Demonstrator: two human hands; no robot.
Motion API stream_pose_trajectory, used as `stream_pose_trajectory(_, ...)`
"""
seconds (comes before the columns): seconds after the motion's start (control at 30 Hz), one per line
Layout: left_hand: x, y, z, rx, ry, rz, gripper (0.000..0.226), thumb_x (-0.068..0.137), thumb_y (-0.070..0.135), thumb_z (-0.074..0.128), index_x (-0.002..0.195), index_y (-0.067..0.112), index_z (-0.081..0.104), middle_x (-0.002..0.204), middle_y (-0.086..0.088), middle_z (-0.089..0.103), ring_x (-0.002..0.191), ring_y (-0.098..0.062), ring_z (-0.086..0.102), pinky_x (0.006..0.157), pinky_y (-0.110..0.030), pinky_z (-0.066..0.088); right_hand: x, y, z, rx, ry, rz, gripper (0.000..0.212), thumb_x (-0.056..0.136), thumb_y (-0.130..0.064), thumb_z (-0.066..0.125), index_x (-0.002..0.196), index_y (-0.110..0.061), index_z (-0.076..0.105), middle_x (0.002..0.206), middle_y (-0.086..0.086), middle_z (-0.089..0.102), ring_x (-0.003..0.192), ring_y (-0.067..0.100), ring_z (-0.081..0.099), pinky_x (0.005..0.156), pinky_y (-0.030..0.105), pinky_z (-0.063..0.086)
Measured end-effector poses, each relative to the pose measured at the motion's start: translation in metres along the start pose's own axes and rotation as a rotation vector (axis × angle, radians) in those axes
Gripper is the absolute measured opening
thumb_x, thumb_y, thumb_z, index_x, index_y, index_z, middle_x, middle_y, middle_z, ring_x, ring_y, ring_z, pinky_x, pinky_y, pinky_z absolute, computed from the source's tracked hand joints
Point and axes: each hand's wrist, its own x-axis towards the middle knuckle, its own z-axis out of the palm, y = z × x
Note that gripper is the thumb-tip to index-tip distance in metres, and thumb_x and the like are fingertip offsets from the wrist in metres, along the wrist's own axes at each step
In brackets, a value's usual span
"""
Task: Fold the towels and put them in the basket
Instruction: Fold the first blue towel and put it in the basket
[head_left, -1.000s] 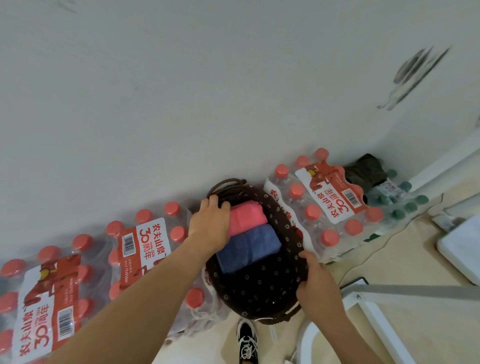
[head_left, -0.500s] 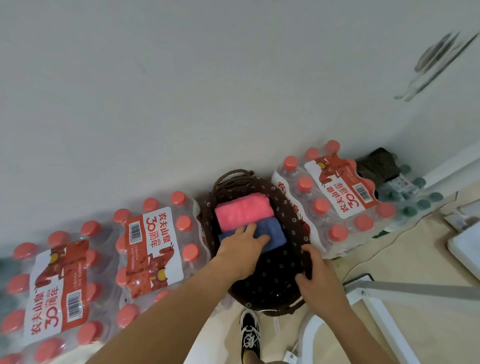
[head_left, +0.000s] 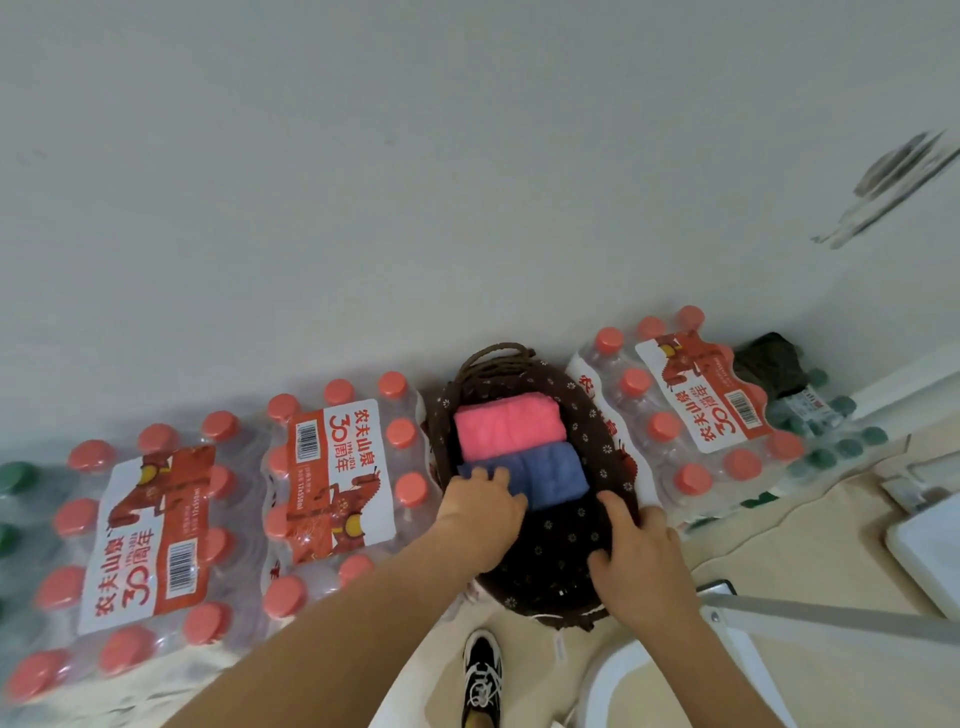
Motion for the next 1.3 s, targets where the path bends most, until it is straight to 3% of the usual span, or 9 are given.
stream_pose_trajectory(0.17,0.014,0.010,-0.007,0.022,-0.046,-0.055,0.046,0.093,0.022,0.054,0.137,0.026,0.040,0.149,-0.013,0.019,0.127,-0.042,0.031,0.095,-0.059,0.038,-0.003,0.002,0.004,0.114,0.003,0.002,0.064,0.084,-0.020,0.056,0.142,-0.028,0.031,0.128,0.009,0.035,0.096,0.031,0.057,0.083,0.036,0.047)
stream_pose_trajectory(0.3,0.013,0.004,-0.012,-0.035,0.001,-0.064,0.044,0.090,0.028,0.057,0.132,0.028,0.046,0.140,-0.010,0.032,0.125,-0.036,0.035,0.094,-0.051,0.039,-0.005,0.001,-0.005,0.006,0.027,-0.032,0.062,0.085,-0.027,0.053,0.142,-0.030,0.029,0.132,0.007,0.037,0.110,0.028,0.049,0.088,0.037,0.046)
stream_pose_trajectory(0.5,-0.030,-0.020,-0.025,-0.327,0.365,-0.065,0.026,0.092,0.025,0.048,0.116,0.019,0.056,0.110,-0.006,0.055,0.105,-0.027,0.053,0.071,-0.035,0.041,0.002,-0.034,-0.050,0.089,0.100,-0.305,0.048,0.086,-0.020,0.058,0.133,-0.020,0.049,0.119,0.004,0.055,0.111,0.023,0.051,0.091,0.036,0.046)
stream_pose_trajectory(0.67,-0.111,-0.060,-0.022,-0.679,0.649,-0.267,0.022,0.094,0.032,0.046,0.084,0.020,0.061,0.077,0.003,0.063,0.068,-0.015,0.057,0.061,-0.038,0.047,-0.008,-0.109,-0.086,0.130,0.062,-0.586,0.040,0.093,-0.025,0.053,0.133,-0.024,0.051,0.126,-0.007,0.056,0.113,0.012,0.054,0.095,0.029,0.044)
stream_pose_trajectory(0.87,-0.244,-0.123,0.012,-0.971,0.926,-0.587,0.014,0.090,0.020,0.060,0.093,0.027,0.072,0.056,0.023,0.057,0.058,0.002,0.055,0.053,-0.013,0.041,-0.060,-0.234,-0.087,0.180,-0.122,-0.873,0.031,0.093,-0.030,0.054,0.124,-0.032,0.058,0.087,-0.015,0.067,0.082,0.003,0.063,0.082,0.036,0.053)
stream_pose_trajectory(0.93,-0.293,-0.141,0.033,-1.014,1.000,-0.680,0.019,0.090,0.017,0.059,0.096,0.030,0.072,0.060,0.027,0.057,0.063,0.002,0.058,0.057,-0.015,0.044,-0.089,-0.281,-0.076,0.172,-0.167,-0.957,0.027,0.093,-0.030,0.056,0.120,-0.032,0.060,0.082,-0.017,0.065,0.078,0.000,0.063,0.080,0.031,0.052)
stream_pose_trajectory(1.07,-0.396,-0.170,0.082,-1.086,1.155,-0.822,0.023,0.090,0.013,0.057,0.095,0.028,0.073,0.066,0.033,0.058,0.066,0.009,0.058,0.061,-0.013,0.040,-0.158,-0.373,-0.047,0.181,-0.270,-1.084,0.018,0.092,-0.028,0.059,0.107,-0.033,0.066,0.081,-0.018,0.066,0.074,-0.002,0.063,0.072,0.015,0.051)
stream_pose_trajectory(1.17,-0.472,-0.184,0.123,-1.090,1.237,-0.986,0.023,0.089,0.015,0.058,0.094,0.032,0.073,0.071,0.030,0.062,0.068,0.005,0.059,0.061,-0.008,0.039,-0.218,-0.443,-0.017,0.328,-0.485,-1.098,0.016,0.092,-0.020,0.060,0.103,-0.027,0.068,0.083,-0.003,0.072,0.074,0.012,0.067,0.071,0.022,0.053)
stream_pose_trajectory(1.3,-0.563,-0.190,0.176,-1.107,1.256,-1.202,0.016,0.091,0.021,0.059,0.091,0.031,0.072,0.060,0.027,0.059,0.060,0.005,0.054,0.058,-0.012,0.037,-0.301,-0.523,0.036,0.376,-0.765,-1.089,0.018,0.093,-0.007,0.056,0.099,-0.019,0.068,0.083,0.006,0.074,0.072,0.014,0.068,0.064,0.019,0.052)
